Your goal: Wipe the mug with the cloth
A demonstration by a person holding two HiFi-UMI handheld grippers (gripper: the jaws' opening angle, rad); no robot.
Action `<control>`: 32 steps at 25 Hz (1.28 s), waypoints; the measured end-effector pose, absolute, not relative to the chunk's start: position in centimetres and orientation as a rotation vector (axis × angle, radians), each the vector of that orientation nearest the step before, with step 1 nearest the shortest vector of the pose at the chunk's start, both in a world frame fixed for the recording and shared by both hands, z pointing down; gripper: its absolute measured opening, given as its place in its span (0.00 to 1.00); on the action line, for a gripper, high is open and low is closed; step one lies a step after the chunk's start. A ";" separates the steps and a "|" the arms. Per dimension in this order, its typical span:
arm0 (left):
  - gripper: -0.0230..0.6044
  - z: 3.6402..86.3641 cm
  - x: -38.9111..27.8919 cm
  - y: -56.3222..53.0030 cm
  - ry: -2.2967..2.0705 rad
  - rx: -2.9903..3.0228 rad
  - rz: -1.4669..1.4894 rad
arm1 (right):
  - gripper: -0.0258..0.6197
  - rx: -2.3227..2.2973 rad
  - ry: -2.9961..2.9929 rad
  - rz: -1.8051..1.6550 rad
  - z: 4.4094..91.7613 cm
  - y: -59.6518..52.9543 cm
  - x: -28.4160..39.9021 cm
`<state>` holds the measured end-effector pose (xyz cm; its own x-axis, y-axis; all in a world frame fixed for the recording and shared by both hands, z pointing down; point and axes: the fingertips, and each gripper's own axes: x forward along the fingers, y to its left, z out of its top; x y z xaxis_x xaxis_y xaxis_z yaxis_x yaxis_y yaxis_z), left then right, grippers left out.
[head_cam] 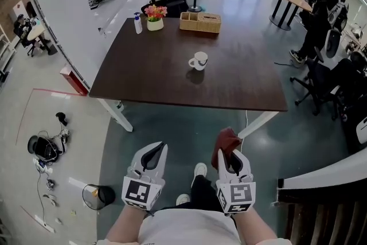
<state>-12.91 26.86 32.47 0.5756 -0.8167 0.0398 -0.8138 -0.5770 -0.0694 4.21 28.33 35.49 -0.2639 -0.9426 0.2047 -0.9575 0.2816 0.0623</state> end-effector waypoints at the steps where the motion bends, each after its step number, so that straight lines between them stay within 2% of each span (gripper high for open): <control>1: 0.04 32.6 -13.1 26.0 1.433 -2.740 -0.114 | 0.16 1.762 -2.348 0.108 35.5 27.4 4.3; 8: 0.04 32.7 -11.7 19.9 1.439 -2.680 -0.175 | 0.16 1.733 -2.396 0.117 35.5 20.1 5.4; 18: 0.04 32.2 -7.2 4.8 1.468 -2.685 -0.235 | 0.16 1.669 -2.435 0.159 35.6 5.3 9.7; 32: 0.04 39.3 -5.6 -9.6 1.492 -2.808 -0.330 | 0.16 1.554 -2.423 0.231 39.2 -10.4 10.7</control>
<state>-5.63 -9.56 39.33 0.5435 -0.8134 0.2073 -0.8249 -0.5633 -0.0475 10.68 -10.44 39.21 -0.3984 -0.8684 0.2952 -0.9086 0.4177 0.0028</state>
